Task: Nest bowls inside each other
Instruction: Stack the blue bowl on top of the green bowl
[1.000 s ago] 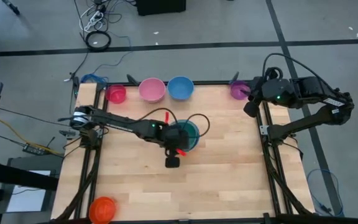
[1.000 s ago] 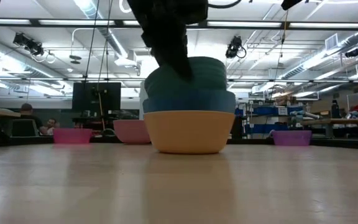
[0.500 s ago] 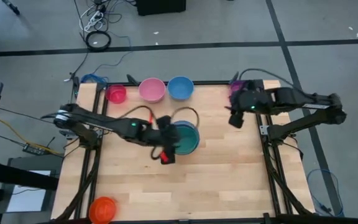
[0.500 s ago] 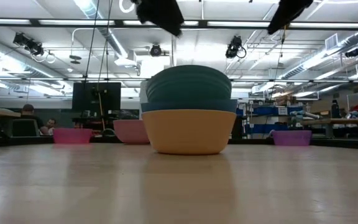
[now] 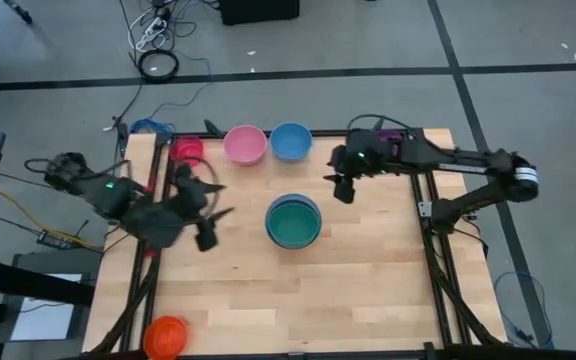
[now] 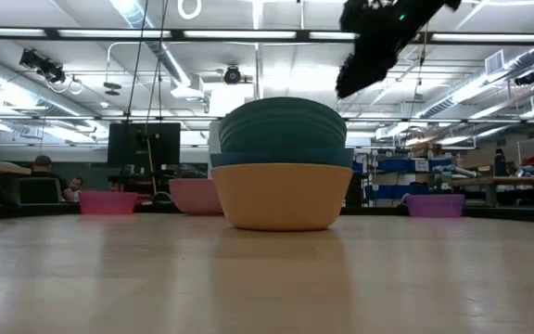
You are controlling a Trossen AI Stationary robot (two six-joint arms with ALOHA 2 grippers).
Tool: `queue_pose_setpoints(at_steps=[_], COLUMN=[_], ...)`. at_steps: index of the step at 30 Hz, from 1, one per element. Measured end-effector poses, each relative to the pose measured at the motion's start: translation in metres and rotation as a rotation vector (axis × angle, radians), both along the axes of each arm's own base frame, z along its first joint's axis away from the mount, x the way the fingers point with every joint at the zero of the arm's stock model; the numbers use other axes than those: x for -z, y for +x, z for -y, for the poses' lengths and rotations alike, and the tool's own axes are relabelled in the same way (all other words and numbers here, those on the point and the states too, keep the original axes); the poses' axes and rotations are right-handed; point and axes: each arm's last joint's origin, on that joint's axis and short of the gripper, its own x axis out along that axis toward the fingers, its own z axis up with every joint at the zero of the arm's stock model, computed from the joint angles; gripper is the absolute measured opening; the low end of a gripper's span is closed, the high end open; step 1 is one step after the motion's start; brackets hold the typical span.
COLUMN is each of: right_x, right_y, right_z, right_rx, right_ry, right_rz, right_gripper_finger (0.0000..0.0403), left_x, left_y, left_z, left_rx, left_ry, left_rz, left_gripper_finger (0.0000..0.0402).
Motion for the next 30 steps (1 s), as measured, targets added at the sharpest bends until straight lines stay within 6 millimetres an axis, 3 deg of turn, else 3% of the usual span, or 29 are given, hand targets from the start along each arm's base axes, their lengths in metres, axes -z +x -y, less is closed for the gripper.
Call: queue_pose_setpoints(at_steps=[5, 12, 24, 30], right_x=[0.029, 0.065, 0.063, 0.08], right_y=[0.024, 0.044, 0.09, 0.104], right_z=[0.032, 0.073, 0.118, 0.138], right_rx=[-0.033, -0.054, -0.183, -0.202], right_ry=[0.076, 0.141, 0.128, 0.179], right_rz=[-0.015, -0.053, -0.1, -0.16], right_gripper_finger=[0.0185, 0.0185, 0.0185, 0.0185], left_x=[-0.002, -0.011, -0.026, -0.03], left_y=[-0.036, -0.068, -0.113, -0.132], left_z=[-0.007, -0.017, -0.044, -0.062], left_rx=[-0.058, -0.07, -0.028, -0.013], left_ry=[-0.022, -0.041, -0.091, -0.106], left_rz=[0.017, 0.106, 0.255, 0.306], left_gripper_finger=[0.0252, 0.0252, 0.0252, 0.0252])
